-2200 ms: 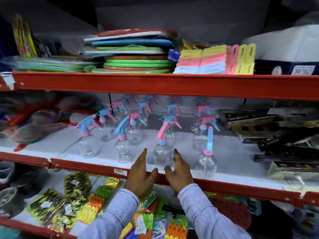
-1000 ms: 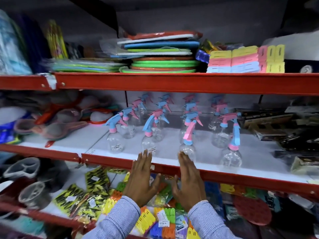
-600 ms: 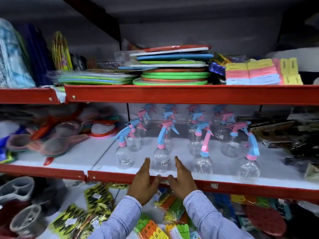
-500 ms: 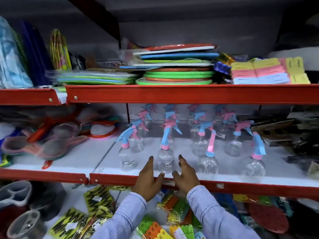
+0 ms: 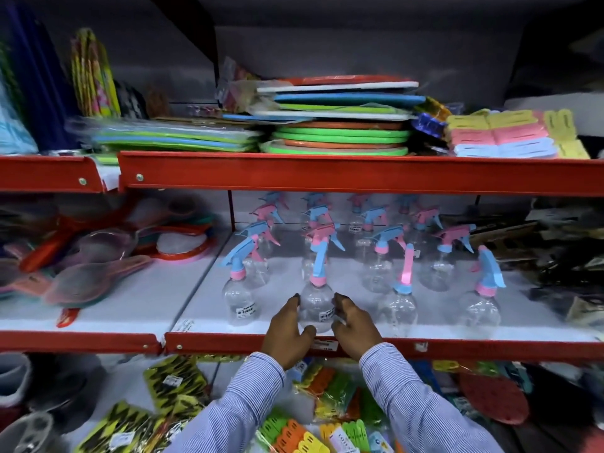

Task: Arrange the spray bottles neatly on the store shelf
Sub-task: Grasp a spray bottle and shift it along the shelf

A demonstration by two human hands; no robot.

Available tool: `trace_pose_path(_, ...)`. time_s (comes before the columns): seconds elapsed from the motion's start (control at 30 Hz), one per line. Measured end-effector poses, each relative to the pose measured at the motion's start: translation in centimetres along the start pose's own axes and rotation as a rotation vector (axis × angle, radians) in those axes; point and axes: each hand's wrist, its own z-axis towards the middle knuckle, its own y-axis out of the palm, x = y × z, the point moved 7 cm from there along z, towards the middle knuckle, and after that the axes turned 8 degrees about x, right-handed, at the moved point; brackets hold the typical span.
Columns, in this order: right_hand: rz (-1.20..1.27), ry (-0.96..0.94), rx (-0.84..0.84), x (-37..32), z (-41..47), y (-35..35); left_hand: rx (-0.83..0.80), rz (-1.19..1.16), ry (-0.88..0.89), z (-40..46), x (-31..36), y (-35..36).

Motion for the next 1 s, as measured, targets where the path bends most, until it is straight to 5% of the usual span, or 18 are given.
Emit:
trace_pose_path(0.37,-0.08,-0.083,0.02,0.3,-2.4,-0.3,0.07,0.073,0.048,-2.8,1.8,-1.1)
trace_pose_path(0.6,0.043,-0.282,0.337,-2.2,-6.4,-1.8,0.215,0.179,-0.024,-4.7,-0.2,-4.8)
trace_pose_path(0.8,0.083,-0.444,0.165,-6.2,-6.8,3.4,0.369,0.208,-0.065,-5.8,-2.1,-9.2)
trace_pose_path(1.0,0.028,-0.264,0.027,-7.5,-2.9,9.3,0.326,0.193,-0.091,-3.7,-4.5,-11.0)
